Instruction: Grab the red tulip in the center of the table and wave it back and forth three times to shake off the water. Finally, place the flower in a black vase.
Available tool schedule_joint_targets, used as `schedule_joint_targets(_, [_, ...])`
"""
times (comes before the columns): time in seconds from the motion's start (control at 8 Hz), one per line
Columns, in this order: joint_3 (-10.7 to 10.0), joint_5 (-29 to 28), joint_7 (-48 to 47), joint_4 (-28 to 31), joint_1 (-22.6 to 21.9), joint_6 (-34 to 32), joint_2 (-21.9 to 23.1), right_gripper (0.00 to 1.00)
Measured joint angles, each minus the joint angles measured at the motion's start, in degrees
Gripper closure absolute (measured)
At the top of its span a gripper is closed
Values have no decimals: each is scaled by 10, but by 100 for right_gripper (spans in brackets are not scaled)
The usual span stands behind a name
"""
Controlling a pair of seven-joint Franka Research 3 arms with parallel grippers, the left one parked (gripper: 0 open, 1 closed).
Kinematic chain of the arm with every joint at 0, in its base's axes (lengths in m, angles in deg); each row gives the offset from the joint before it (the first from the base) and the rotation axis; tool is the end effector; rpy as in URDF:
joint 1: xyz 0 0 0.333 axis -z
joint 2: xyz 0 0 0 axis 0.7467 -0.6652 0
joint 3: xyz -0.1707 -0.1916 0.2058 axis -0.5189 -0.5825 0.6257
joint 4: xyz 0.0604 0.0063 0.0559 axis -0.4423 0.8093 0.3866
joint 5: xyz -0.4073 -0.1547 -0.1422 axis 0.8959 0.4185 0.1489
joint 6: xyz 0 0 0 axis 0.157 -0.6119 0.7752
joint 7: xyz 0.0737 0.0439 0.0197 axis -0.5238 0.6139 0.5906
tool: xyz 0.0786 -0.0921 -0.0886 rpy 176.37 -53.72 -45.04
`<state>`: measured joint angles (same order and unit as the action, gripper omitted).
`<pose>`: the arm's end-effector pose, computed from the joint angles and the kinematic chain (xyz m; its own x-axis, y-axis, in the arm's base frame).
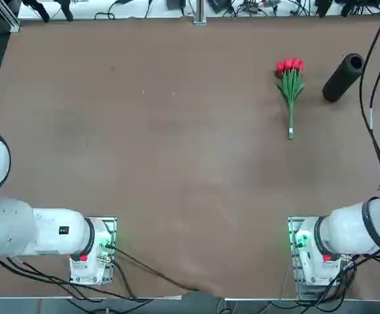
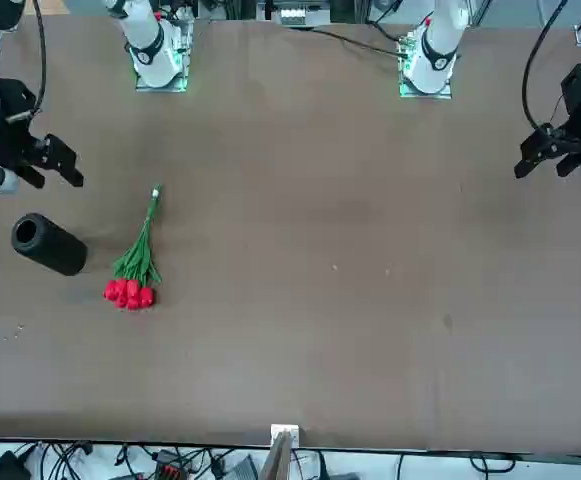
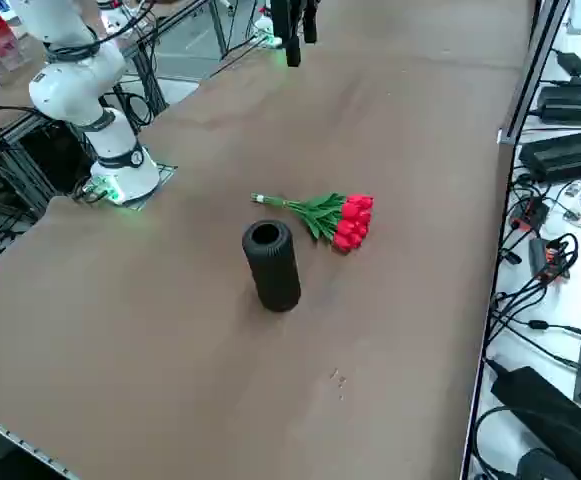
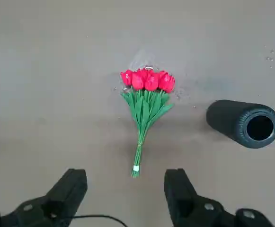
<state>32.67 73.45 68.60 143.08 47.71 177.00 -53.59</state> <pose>0.6393 0.0422 0.5652 0.9998 0.0148 0.0122 0.0150 -0.9996 -0.0231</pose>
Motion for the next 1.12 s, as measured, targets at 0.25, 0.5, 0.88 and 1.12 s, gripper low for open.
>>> schedule_joint_targets(0.25, [0, 0, 0, 0, 0, 0, 0, 0])
schedule_joint_targets(0.5, [0, 0, 1, 0, 0, -22, 0, 0])
schedule_joint_targets(0.88, [0, 0, 0, 1, 2, -145, -8, 0])
schedule_joint_targets(1.12, [-1, 0, 0, 5, 13, -216, -23, 0])
